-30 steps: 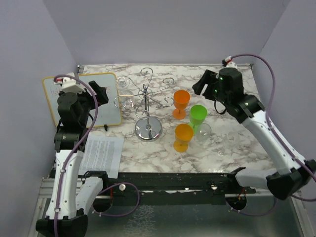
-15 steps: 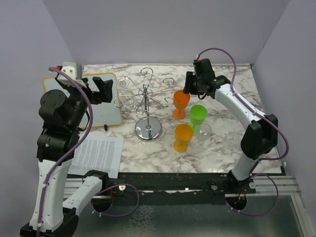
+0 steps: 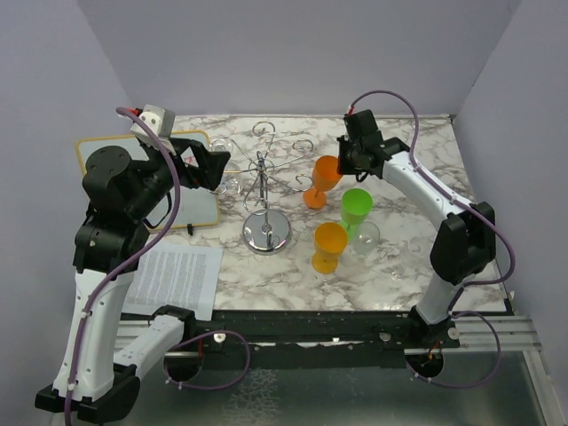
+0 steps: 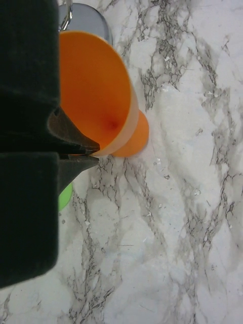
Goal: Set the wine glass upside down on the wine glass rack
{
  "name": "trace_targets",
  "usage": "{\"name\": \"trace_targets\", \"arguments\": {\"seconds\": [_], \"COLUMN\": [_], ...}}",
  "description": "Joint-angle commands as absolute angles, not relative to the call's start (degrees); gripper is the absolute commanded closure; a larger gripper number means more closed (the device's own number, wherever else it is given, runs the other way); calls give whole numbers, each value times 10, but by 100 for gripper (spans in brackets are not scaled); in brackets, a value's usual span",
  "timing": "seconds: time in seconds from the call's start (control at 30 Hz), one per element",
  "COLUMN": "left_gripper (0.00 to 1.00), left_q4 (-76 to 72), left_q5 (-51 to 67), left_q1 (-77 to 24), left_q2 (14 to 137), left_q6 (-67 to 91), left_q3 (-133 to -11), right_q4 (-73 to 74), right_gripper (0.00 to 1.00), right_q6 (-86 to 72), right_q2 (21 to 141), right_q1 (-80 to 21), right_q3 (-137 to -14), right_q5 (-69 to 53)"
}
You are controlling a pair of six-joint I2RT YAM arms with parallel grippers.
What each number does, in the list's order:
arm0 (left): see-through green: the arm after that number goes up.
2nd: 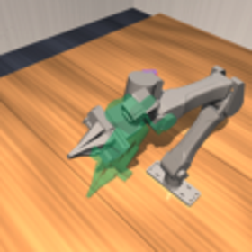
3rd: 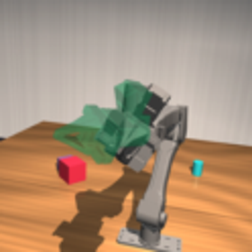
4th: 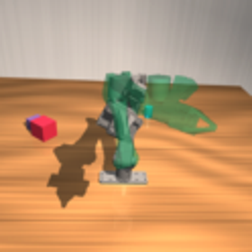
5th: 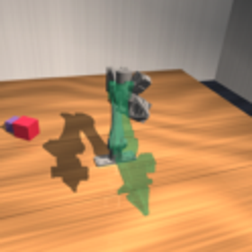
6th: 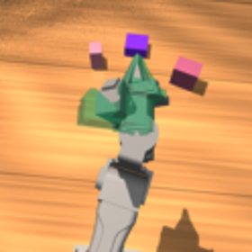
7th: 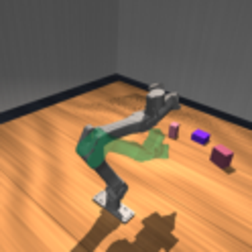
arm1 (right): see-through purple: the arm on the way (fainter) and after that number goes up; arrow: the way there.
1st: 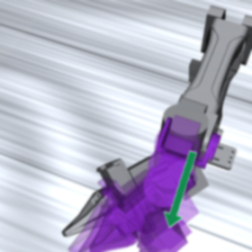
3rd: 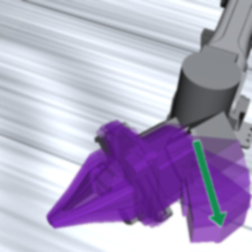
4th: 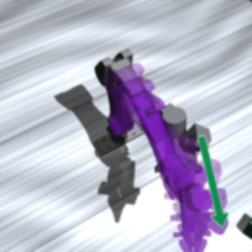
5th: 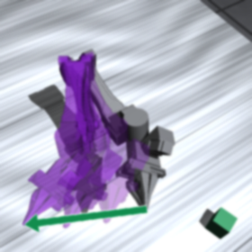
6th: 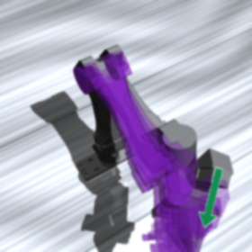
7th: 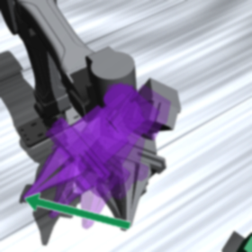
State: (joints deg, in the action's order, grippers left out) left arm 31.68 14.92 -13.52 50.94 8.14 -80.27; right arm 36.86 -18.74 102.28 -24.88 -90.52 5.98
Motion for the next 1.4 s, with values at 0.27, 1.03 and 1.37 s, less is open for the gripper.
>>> {"name": "trace_targets", "arguments": {"seconds": [0.27,1.03,1.37], "left_gripper": [3,8,15], "left_q4": [120,-139,-184], "left_q5": [287,147,90], "left_q1": [-137,-370,-447], "left_q2": [602,763,821], "left_q6": [307,600,641], "left_q3": [-884,-853,-876], "right_q4": [65,-234,-295], "right_gripper": [99,99,99], "right_q6": [-224,-488,-540], "right_q2": [726,355,360], "right_q1": [-249,-249,-249], "right_q3": [-691,-436,-426], "right_q5": [184,183,120]}}
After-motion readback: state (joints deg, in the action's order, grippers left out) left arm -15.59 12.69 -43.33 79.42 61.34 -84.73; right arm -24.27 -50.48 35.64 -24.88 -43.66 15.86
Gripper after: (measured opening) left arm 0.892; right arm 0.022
